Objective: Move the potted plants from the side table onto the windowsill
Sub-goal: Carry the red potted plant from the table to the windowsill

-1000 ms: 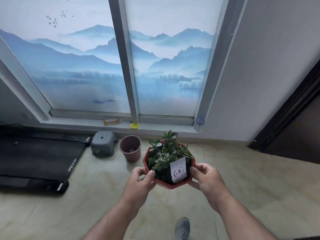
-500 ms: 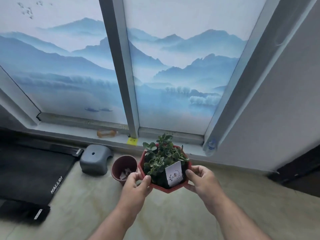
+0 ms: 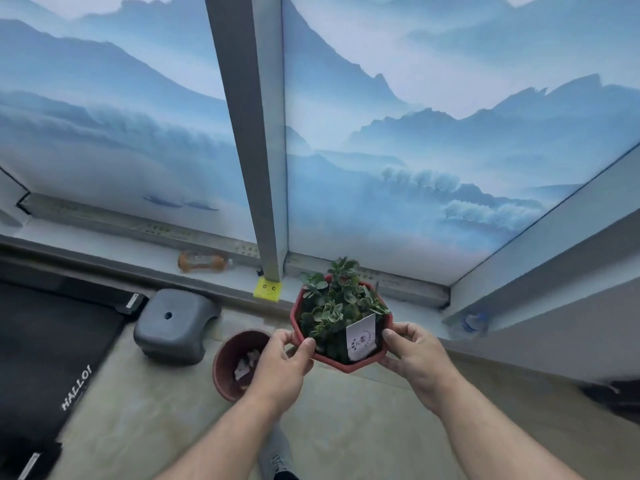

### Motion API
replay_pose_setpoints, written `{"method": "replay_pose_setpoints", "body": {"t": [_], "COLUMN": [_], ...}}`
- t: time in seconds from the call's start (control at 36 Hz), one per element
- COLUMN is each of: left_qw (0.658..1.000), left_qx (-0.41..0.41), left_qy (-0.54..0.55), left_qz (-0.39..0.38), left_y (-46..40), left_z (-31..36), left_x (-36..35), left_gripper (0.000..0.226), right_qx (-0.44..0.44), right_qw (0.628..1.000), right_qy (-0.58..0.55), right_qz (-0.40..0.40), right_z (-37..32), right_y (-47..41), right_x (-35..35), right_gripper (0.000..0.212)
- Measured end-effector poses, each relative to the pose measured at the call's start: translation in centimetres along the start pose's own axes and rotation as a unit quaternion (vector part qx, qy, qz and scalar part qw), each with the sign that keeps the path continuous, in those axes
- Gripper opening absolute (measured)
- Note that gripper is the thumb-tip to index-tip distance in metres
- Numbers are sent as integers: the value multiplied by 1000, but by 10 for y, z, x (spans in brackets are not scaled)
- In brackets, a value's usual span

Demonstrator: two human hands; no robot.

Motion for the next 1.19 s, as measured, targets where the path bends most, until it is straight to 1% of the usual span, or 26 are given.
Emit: {"method": "replay_pose_setpoints", "body": {"t": [0.08,0.14,0.25,0.36,0.42,0.5,0.61,0.67,0.72,0.81,1.03,1.19], "left_qw": [1000,999,997,991,989,984,973,970,967,963,945,945], "left_qx": [15,20,31,42,51,68,59,54,52,52,55,61], "left_qy": [-8,-11,-18,1,12,55,98,112,112,117,174,185], "left_qz": [22,42,69,125,138,156,198,207,221,237,270,261], "left_y": [-49,-89,-140,-214,-252,-305,-362,-382,-402,-425,-461,-472], "left_z": [-2,-13,-33,-75,-105,-146,-192,-206,-224,-243,-267,-276], "left_x": [1,3,2,4,4,1,-1,-1,2,6,10,2], "left_gripper": [13,14,17,16,16,13,11,12,13,13,14,18], "right_qx": [-18,-27,-34,-37,-33,-38,-42,-43,-44,-47,-43,-40], "right_qw": [1000,999,998,996,995,992,989,987,984,981,970,967], "right_qy": [9,19,28,52,69,90,109,119,136,150,207,222], "right_qz": [-10,-21,-33,-62,-70,-78,-89,-98,-109,-110,-122,-115], "right_z": [-3,-1,6,26,41,61,89,97,108,119,131,128], "right_y": [-54,-101,-163,-254,-296,-356,-425,-448,-471,-501,-556,-576], "right_x": [-13,-21,-31,-47,-54,-64,-78,-86,-95,-107,-134,-139], "right_gripper": [11,14,17,17,13,11,11,10,18,22,15,16]}}
Point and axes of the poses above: each hand's wrist, its own y-axis away from the middle knuckle, its own x-axis out of the back of the hand, z = x × y, the point moved 3 cm from there along -y, towards the middle knuckle, and after that the axes turned 10 degrees about y, right-handed, at the moved point
